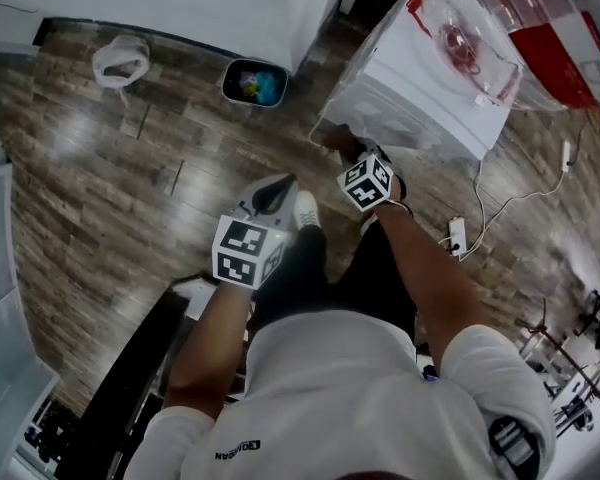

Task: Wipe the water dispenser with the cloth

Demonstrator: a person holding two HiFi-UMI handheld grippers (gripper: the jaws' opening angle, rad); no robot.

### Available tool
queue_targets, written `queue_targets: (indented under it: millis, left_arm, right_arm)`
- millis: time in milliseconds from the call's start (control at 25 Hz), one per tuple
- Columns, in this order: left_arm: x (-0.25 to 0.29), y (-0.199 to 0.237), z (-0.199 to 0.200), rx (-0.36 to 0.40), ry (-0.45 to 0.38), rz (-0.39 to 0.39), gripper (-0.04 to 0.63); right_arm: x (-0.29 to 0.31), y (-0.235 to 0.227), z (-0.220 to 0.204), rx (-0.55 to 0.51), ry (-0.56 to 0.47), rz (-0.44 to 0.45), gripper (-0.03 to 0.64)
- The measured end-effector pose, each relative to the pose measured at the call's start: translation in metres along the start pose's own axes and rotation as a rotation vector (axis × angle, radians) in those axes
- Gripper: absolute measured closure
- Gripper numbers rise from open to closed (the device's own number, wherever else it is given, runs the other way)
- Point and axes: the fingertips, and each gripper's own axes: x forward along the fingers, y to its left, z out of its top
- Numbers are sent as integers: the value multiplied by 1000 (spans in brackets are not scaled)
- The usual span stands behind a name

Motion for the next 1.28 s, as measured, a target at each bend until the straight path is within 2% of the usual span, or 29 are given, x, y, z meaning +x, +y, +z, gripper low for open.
queue_targets:
  millis: [120,240,320,480,560,680,760,840,1000,1160,1280]
  left_arm:
    - [-5,1,5,-14,-1,-16,606]
    - [-8,2,18,-14,0,-23,606]
    - [-5,-2,39,14,-16,-38,606]
    - [7,-20,89,100,-65,-80,606]
    - [8,-30,108,114,-92,-85,606]
    - [1,-53,115,137,-104,-95,606]
    - [-2,-70,113,157,-86,-108,606]
    - [-8,-88,107,183,-67,-119,606]
    - [-30,-127,96,208,-67,-116,606]
    - [-54,-165,75,236,-65,-122,606]
    - [-71,-189,60,236,-74,-124,606]
  right_arm:
    - [-67,9,12,221,-163,36,561]
    - [-137,1,23,360,-314,7,561]
    - [-178,-8,30,450,-411,-9,561]
    - [-240,-24,41,608,-551,29,560]
    - [-269,-29,40,685,-625,45,561]
    - [-313,-34,23,880,-758,59,560]
    - [-338,-36,10,962,-817,48,560]
    - [-358,-30,-1,939,-820,16,560]
    - [-391,1,-25,787,-728,-44,561]
    - [-417,31,-49,792,-714,-10,561]
    - [-439,47,-64,779,-732,-29,560]
